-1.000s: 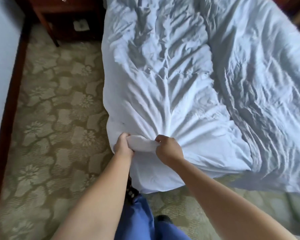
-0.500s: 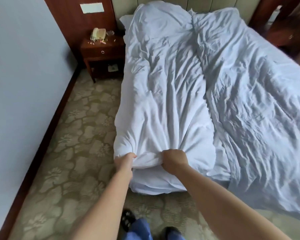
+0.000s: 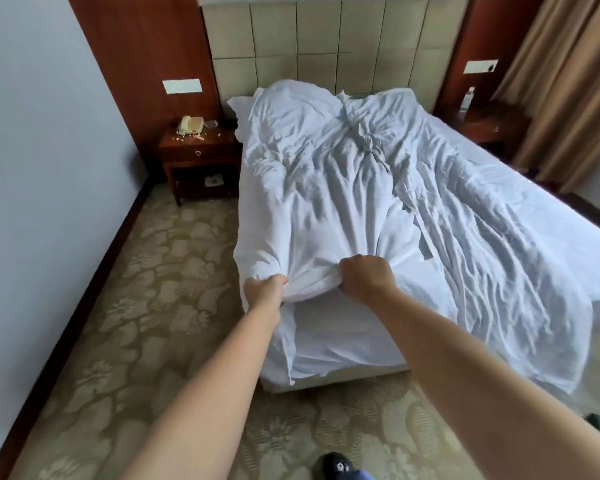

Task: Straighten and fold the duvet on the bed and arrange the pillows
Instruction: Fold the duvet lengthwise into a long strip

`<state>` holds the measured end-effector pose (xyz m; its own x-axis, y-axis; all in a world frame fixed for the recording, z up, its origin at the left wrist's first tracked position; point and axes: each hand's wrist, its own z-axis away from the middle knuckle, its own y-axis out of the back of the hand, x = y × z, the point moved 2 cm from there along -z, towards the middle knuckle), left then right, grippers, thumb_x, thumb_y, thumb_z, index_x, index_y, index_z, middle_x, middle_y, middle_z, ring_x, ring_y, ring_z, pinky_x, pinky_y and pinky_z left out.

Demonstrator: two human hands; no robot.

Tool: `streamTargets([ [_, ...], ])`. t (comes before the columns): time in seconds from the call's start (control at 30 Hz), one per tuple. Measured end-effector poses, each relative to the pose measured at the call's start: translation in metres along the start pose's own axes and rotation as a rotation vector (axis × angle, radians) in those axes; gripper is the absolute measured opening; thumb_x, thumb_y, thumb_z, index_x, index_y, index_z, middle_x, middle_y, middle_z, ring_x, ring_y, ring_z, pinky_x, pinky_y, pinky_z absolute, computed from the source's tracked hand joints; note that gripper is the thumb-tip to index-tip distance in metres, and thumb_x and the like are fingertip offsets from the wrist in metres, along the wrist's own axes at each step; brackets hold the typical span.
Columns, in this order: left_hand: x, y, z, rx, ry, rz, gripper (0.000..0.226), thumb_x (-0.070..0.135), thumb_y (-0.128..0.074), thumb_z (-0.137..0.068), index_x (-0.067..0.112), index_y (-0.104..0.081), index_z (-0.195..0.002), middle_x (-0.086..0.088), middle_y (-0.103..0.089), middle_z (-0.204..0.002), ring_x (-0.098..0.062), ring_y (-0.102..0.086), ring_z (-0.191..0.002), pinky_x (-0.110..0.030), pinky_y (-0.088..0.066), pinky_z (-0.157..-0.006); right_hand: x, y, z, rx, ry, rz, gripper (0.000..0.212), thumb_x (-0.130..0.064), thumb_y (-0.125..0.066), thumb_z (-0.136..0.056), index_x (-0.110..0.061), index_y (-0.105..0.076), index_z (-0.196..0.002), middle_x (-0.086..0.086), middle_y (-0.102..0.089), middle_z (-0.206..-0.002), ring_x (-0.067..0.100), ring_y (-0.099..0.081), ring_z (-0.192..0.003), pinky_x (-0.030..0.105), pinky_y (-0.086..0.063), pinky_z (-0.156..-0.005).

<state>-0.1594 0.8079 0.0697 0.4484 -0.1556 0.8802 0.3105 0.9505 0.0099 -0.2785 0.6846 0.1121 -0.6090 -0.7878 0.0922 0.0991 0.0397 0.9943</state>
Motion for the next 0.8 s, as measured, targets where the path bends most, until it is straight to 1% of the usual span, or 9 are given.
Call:
streamTargets([
  [0.1, -0.051, 0.020, 0.017, -0.019, 0.138, -0.028, 0.074, 0.005, -0.067, -0.077, 0.006, -0.033, -0.143, -0.014, -0.049, -0.133, -0.033, -0.053, -0.113, -0.043, -0.050, -0.095, -0.010, -0.043, 0.033, -0.130, -0.007, 0.034, 0.031, -0.019, -0.047, -0.088, -0.016, -0.062, -0.116, 0.006, -0.065, -0.115, 0.029, -0.063, -0.107, 0.034, -0.049, -0.082],
  [0.17, -0.082, 0.035, 0.024, -0.033, 0.225, -0.081, 0.076, 0.005, -0.069, -0.074, 0.007, -0.035, -0.142, -0.015, -0.051, -0.129, -0.033, -0.054, -0.109, -0.042, -0.052, -0.090, -0.017, -0.079, 0.056, -0.220, -0.008, 0.023, 0.033, -0.020, -0.048, -0.088, -0.014, -0.060, -0.118, 0.007, -0.063, -0.117, 0.029, -0.060, -0.109, 0.035, -0.048, -0.087],
  [0.3, -0.101, 0.050, 0.020, -0.028, 0.215, -0.186, 0.063, 0.004, -0.071, -0.075, -0.001, -0.045, -0.132, -0.016, -0.055, -0.124, -0.032, -0.055, -0.107, -0.032, -0.046, -0.078, -0.038, -0.133, 0.095, -0.373, 0.093, -0.004, 0.039, -0.029, -0.053, -0.091, -0.014, -0.047, -0.127, 0.008, -0.052, -0.125, 0.027, -0.049, -0.117, 0.037, -0.039, -0.094],
  [0.37, -0.094, 0.048, 0.016, -0.015, 0.169, -0.229, 0.059, 0.005, -0.071, -0.077, -0.003, -0.046, -0.130, -0.017, -0.056, -0.125, -0.033, -0.055, -0.109, -0.032, -0.046, -0.081, -0.044, -0.143, 0.104, -0.377, 0.129, 0.002, 0.037, -0.028, -0.051, -0.093, -0.015, -0.047, -0.127, 0.008, -0.051, -0.126, 0.026, -0.047, -0.118, 0.037, -0.037, -0.095],
  [0.47, -0.083, 0.042, 0.011, 0.008, 0.123, -0.278, 0.054, 0.006, -0.070, -0.079, -0.003, -0.048, -0.127, -0.017, -0.057, -0.121, -0.033, -0.057, -0.105, -0.035, -0.049, -0.085, -0.037, -0.145, 0.111, -0.370, 0.089, -0.042, 0.037, -0.026, -0.048, -0.094, -0.015, -0.047, -0.129, 0.008, -0.050, -0.126, 0.026, -0.045, -0.121, 0.036, -0.036, -0.098],
  [0.57, -0.082, 0.028, 0.010, -0.015, 0.097, -0.307, 0.050, 0.004, -0.066, -0.082, -0.003, -0.046, -0.128, -0.012, -0.055, -0.109, -0.029, -0.054, -0.094, -0.032, -0.047, -0.078, -0.018, -0.139, 0.110, -0.327, 0.011, -0.088, 0.032, -0.024, -0.048, -0.094, -0.013, -0.050, -0.124, 0.008, -0.052, -0.122, 0.026, -0.048, -0.116, 0.036, -0.038, -0.096],
  [0.67, -0.090, 0.005, 0.011, -0.044, 0.079, -0.399, 0.046, 0.004, -0.062, -0.083, -0.002, -0.047, -0.125, -0.014, -0.055, -0.116, -0.030, -0.054, -0.102, -0.031, -0.045, -0.080, 0.007, -0.132, 0.096, -0.280, -0.061, -0.155, 0.031, -0.019, -0.047, -0.092, -0.012, -0.052, -0.122, 0.008, -0.054, -0.120, 0.027, -0.050, -0.113, 0.037, -0.038, -0.095],
  [0.7, -0.094, -0.005, 0.011, -0.058, 0.070, -0.437, 0.041, 0.004, -0.062, -0.082, -0.001, -0.048, -0.121, -0.015, -0.055, -0.119, -0.031, -0.054, -0.103, -0.031, -0.044, -0.081, 0.016, -0.130, 0.090, -0.272, -0.077, -0.175, 0.032, -0.018, -0.046, -0.092, -0.012, -0.052, -0.123, 0.008, -0.053, -0.120, 0.027, -0.050, -0.113, 0.037, -0.038, -0.094],
  [0.8, -0.101, -0.042, 0.009, -0.094, 0.038, -0.514, 0.022, 0.005, -0.060, -0.079, 0.003, -0.048, -0.097, -0.016, -0.058, -0.113, -0.027, -0.054, -0.092, -0.028, -0.044, -0.076, 0.044, -0.133, 0.065, -0.277, -0.098, -0.210, 0.031, -0.017, -0.045, -0.094, -0.012, -0.051, -0.124, 0.008, -0.052, -0.121, 0.027, -0.049, -0.114, 0.037, -0.040, -0.092],
])
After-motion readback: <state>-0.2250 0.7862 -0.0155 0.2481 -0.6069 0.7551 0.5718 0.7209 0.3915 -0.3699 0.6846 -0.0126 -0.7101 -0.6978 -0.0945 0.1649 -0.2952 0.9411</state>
